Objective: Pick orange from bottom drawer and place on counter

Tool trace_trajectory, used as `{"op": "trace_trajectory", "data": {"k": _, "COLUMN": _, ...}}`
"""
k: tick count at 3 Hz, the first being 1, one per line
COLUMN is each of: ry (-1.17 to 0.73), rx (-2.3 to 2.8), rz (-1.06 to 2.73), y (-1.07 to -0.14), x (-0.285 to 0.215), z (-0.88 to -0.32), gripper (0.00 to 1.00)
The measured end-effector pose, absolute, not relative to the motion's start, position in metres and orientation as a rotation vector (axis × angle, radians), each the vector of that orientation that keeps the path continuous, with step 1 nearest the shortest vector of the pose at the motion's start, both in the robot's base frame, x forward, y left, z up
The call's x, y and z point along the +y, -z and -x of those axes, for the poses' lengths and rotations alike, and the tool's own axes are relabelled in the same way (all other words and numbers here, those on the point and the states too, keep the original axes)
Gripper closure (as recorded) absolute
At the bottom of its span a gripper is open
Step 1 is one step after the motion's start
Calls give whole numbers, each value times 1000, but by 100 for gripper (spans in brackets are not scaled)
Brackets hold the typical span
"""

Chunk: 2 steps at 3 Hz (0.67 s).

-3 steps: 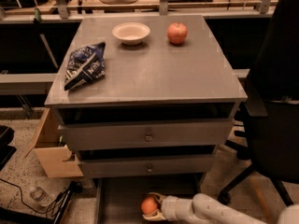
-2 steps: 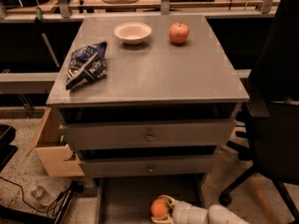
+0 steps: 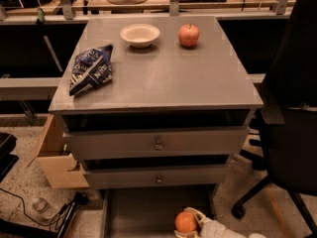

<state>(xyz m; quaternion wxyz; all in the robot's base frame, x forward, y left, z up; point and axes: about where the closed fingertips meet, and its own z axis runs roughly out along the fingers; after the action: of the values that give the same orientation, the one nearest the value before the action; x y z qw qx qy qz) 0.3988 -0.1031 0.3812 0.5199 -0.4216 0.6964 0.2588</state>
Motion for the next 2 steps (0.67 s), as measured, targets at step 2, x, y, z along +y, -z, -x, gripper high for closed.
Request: {"op": "trace_trajectory", "data": {"k": 2, "ry": -511, "rx": 1702, "rz": 885, "y": -483, "x": -135, "z": -412, "gripper": 100}}
